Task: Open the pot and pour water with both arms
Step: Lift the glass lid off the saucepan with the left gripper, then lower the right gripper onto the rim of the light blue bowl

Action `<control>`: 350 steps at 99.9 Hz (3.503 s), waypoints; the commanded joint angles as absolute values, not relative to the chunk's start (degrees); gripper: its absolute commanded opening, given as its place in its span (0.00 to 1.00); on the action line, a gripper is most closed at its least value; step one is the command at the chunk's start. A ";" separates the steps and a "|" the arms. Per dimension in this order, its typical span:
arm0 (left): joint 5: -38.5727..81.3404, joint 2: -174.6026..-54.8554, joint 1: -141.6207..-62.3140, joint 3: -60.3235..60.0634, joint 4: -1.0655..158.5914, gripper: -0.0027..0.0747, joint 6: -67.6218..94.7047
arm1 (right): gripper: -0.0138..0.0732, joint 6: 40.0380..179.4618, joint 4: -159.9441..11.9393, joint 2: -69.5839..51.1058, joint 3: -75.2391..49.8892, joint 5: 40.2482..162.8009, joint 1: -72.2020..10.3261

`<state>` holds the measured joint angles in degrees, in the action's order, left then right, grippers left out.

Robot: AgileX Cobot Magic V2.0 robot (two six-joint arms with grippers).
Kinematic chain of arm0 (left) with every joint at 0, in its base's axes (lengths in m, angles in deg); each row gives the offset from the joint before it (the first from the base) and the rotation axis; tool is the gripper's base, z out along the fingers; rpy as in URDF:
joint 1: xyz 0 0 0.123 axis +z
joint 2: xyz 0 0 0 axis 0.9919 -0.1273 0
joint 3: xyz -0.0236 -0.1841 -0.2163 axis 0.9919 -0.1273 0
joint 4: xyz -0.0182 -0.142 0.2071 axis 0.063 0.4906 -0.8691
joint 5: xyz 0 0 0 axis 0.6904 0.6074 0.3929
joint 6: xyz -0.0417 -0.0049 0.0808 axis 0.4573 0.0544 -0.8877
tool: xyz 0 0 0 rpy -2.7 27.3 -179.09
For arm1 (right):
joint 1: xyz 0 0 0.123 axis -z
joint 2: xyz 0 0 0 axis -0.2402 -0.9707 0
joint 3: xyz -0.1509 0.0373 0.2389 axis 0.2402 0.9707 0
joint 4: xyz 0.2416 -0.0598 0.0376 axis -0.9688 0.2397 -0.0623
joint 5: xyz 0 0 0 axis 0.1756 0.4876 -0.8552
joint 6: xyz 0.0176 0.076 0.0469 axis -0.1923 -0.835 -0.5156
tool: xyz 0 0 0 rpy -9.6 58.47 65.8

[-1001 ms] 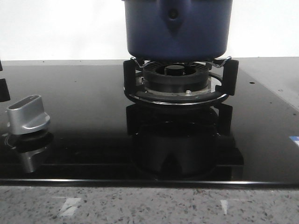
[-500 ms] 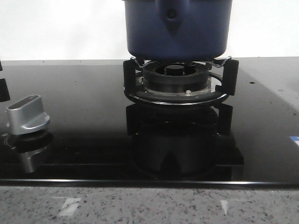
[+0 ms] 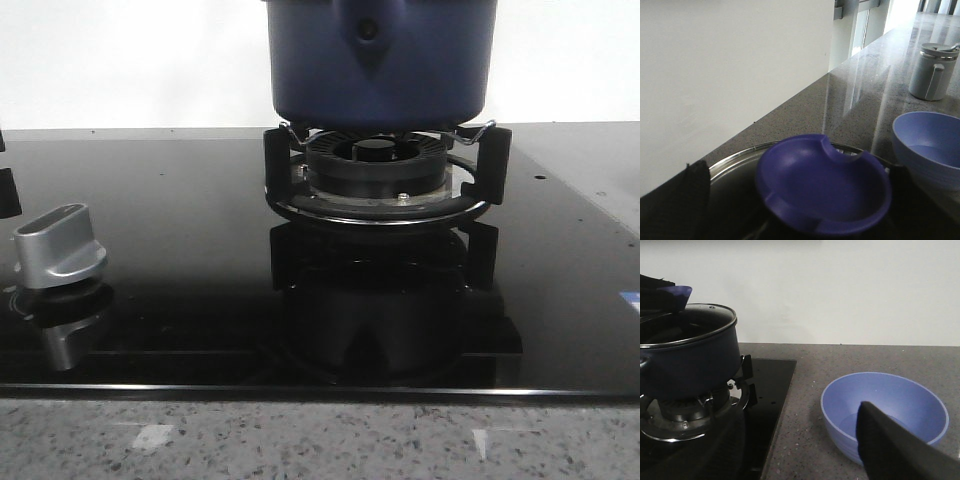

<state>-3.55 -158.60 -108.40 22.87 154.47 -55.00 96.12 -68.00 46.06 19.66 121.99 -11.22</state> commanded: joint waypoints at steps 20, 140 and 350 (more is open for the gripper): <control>-5.50 -157.42 -110.07 24.81 159.88 0.85 -54.29 | 0.66 96.46 -67.65 44.64 17.79 117.68 -10.93; -8.49 -150.38 -108.31 27.17 158.91 0.29 -49.29 | 0.66 96.46 -67.65 44.64 17.79 118.01 -10.93; -1.16 -108.39 -94.30 -11.98 148.32 0.36 -38.91 | 0.66 71.82 -59.72 -19.92 -28.80 160.51 11.02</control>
<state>-0.50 -109.44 -93.73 -13.70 144.13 -39.48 72.03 -57.60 -21.05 -28.62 160.48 8.29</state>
